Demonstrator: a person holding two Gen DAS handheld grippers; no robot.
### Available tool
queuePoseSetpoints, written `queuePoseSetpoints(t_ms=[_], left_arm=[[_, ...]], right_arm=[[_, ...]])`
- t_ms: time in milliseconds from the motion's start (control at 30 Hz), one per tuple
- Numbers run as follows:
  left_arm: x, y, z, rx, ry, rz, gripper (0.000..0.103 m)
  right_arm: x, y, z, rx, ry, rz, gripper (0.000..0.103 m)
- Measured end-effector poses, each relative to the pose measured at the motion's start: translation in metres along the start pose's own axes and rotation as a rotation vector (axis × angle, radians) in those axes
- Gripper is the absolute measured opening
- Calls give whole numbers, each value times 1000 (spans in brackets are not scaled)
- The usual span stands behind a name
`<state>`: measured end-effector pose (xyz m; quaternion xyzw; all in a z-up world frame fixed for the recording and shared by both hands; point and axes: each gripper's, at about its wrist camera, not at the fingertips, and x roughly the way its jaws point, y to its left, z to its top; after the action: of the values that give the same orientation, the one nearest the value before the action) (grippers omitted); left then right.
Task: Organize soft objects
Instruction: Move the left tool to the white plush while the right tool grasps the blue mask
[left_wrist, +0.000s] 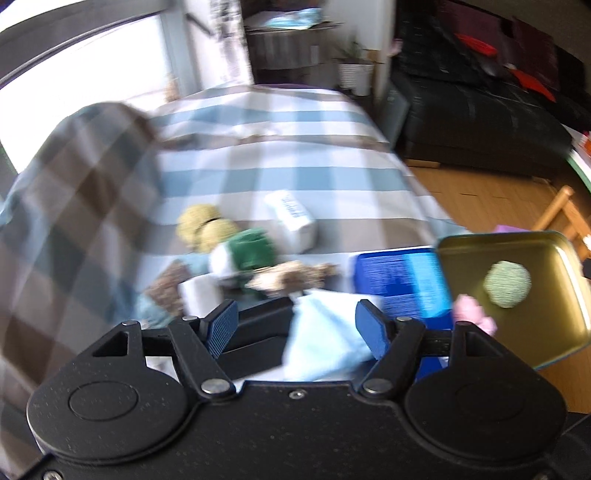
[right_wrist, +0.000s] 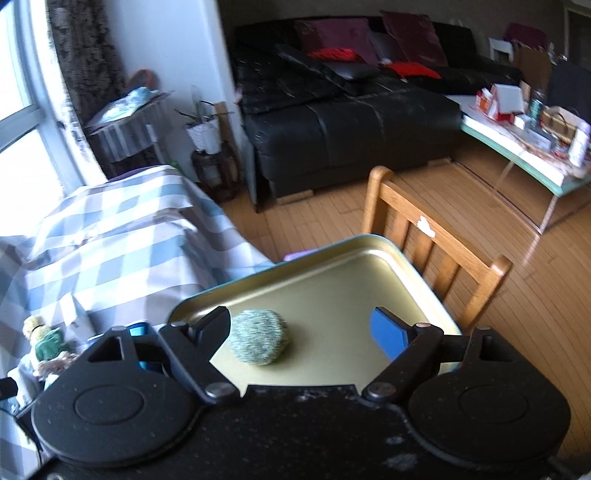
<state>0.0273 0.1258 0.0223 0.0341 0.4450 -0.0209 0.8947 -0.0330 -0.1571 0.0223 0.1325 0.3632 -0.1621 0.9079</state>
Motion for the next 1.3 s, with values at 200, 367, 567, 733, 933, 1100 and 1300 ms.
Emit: queuePoseSetpoints(t_ms=[200,367,567,733,933,1100,1300], left_arm=[[9,43,-15,-61,33,42,66],[19,65,-31,-85,80,61,66],[32,89,-41,-139,125,69,66],[45,105,-46,-184,154,87,66],[56,118,-50,-226,181,92,66],[58,122,-51,-220,175,107,66],[61,123,-53,-217,183,106,66]], right_arm=[[-19,32,-14,-120,-70,67,86],[-34,69,-34,-280,-116,152,86],[-48,119,-65,-428,-119,304,96],[-55,160,-87,-571,-137,381,102],[-40,201,-103,-682,-106,404,102],[-13,221,-113,-752,-62,412,102],[10,241,-126,-852,-39,399,102]])
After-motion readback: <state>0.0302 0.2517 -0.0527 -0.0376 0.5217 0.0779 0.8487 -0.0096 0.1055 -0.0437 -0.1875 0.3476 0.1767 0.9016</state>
